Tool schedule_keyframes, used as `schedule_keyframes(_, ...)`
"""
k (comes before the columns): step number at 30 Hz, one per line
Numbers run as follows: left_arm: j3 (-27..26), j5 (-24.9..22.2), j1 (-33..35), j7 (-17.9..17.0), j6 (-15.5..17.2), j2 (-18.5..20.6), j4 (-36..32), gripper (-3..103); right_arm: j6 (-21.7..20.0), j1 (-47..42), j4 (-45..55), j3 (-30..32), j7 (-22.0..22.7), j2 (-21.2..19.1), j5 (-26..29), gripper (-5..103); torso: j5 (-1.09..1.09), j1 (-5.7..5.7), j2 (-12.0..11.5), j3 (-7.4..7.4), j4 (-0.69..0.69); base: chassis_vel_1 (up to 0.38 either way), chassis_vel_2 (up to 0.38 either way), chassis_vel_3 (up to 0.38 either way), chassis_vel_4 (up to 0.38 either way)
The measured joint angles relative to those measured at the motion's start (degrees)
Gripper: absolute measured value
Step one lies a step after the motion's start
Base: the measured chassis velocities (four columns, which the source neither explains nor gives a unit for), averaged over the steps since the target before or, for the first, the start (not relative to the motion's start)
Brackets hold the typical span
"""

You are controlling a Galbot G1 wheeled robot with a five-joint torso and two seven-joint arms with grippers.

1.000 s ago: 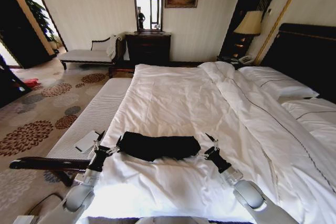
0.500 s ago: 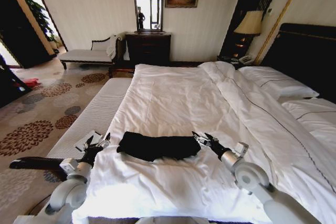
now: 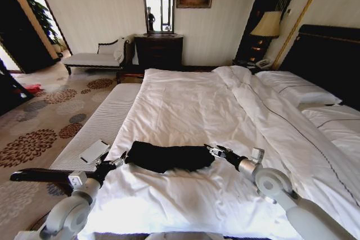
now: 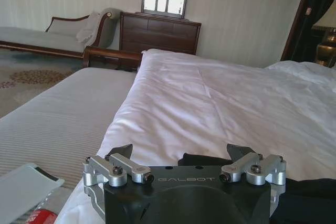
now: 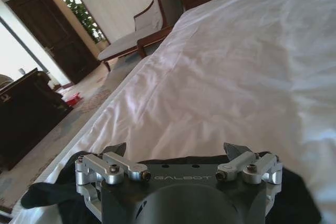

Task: Fold the clothes on the bed.

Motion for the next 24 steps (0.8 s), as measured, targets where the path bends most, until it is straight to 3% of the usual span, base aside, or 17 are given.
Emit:
schedule_keyframes(9,-3.25,-1.75,0.54,0.04,-0.77,1.54,-0.64,100,-1.02,12.08,-4.85,-13.37,-0.51,0.02,1.82,100,0.01,0.0,0.0,0.0,0.01,0.0,0.0,0.0,0.0)
schedule_keyframes(18,-0.35,0.54,0.48,0.0,-0.89,1.14,-0.59,100,-1.86,25.14,-13.39,-28.68,0.29,2.91,4.72,100,0.02,0.01,-0.01,0.01,0.02,0.0,0.0,0.0,0.0)
schedule_keyframes(24,-0.78,0.18,0.34,0.07,-0.97,1.21,-0.37,100,-1.9,26.42,-14.59,-32.25,0.58,4.46,4.15,100,0.03,0.0,-0.01,0.0,0.01,0.0,0.0,0.0,0.0)
